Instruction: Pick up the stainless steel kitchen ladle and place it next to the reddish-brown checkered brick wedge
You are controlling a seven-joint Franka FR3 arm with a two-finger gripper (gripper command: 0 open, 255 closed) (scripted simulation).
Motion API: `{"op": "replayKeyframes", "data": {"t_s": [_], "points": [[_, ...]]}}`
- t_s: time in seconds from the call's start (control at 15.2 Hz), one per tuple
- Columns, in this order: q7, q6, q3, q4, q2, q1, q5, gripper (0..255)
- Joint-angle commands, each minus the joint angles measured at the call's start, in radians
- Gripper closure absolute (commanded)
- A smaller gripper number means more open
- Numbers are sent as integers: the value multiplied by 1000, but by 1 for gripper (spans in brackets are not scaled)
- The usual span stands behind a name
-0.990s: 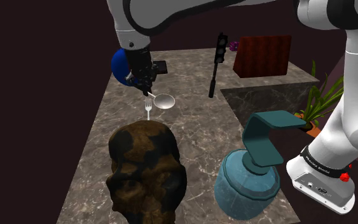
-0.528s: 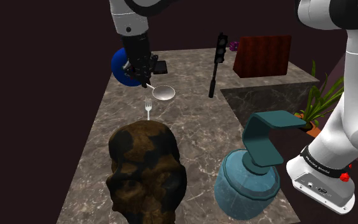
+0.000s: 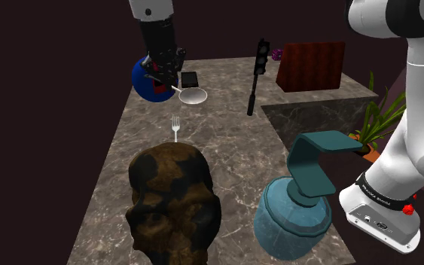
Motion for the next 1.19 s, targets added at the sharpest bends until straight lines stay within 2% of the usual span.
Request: {"op": "replayKeyframes", "data": {"t_s": [0.0, 0.46, 0.79, 0.92, 1.12], "points": [[0, -36, 0, 46, 11, 10, -4, 255], [-5, -170, -5, 240, 69, 53, -27, 255], [-17, -306, -20, 474, 162, 118, -63, 255], [-44, -229, -6, 284, 51, 25, -25, 255], [-103, -164, -7, 116, -57, -74, 16, 255]]}}
